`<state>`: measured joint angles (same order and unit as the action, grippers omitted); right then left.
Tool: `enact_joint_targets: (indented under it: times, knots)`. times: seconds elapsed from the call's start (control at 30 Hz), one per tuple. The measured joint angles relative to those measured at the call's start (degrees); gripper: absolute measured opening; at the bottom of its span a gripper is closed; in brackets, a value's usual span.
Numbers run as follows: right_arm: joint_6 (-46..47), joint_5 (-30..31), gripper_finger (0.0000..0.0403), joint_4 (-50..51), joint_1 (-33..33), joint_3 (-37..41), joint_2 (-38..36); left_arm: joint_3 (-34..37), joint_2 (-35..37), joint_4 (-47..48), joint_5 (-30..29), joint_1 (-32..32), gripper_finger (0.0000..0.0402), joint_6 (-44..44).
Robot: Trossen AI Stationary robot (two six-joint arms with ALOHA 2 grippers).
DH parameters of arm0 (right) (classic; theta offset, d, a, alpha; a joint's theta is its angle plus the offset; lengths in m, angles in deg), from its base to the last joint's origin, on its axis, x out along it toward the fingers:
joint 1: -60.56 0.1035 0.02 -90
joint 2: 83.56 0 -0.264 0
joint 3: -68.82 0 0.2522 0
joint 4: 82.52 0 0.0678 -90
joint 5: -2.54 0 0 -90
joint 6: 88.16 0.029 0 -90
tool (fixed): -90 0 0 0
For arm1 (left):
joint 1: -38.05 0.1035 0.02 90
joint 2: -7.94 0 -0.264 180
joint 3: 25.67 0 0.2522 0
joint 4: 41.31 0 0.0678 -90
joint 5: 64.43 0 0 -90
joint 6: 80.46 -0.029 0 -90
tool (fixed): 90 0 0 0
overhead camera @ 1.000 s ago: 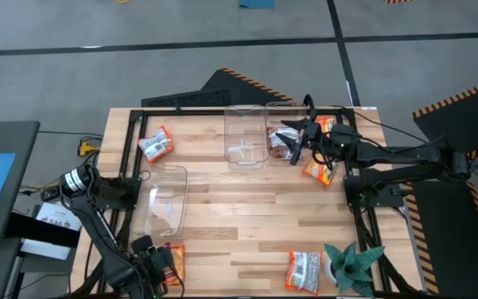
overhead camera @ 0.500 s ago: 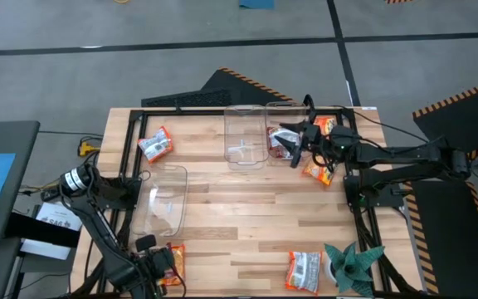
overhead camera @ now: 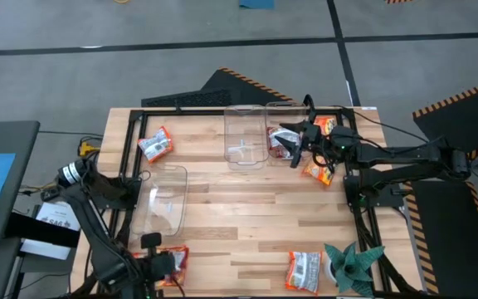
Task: Sort Maruchan noodles
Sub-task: Put the red noodle pack into the top right transparent bin
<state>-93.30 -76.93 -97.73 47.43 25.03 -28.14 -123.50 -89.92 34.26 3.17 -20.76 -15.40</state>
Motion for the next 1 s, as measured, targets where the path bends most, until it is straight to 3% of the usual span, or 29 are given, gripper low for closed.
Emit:
enact_joint_targets:
  times: [0.23,0.37,0.47,0.53,0.63,0.7,0.87,1.0]
  knots:
    - [0.90,-0.06,0.0239,0.20,0.02,0.00,0.00,-3.59,4.79,5.49,-5.61,5.12,0.0000,-17.48]
    - [2.10,-0.11,0.0239,0.44,0.02,0.00,0.00,-3.59,8.02,9.41,-6.49,12.09,0.0000,-29.23]
    - [2.12,-0.11,0.0239,1.44,0.02,0.00,0.00,-2.61,9.91,7.27,-6.54,18.19,0.0000,-38.69]
    - [2.13,-0.11,0.0239,2.29,0.02,0.00,0.00,-1.27,10.77,4.19,-5.52,21.64,0.0000,-43.09]
    - [2.33,-0.25,0.0239,3.08,0.04,0.00,-0.02,0.45,10.82,1.41,0.60,25.22,0.0000,-46.59]
    - [3.99,-3.61,0.0239,4.28,0.07,0.00,0.01,2.61,10.82,-2.10,3.25,25.78,0.0000,-48.27]
    - [8.89,-22.73,0.0239,5.65,1.46,0.00,0.18,12.08,12.55,-15.76,2.66,23.86,0.0000,-53.97]
    - [9.22,-24.35,0.0239,6.25,5.18,0.00,0.18,24.90,18.15,-33.32,2.75,24.50,0.0000,-58.19]
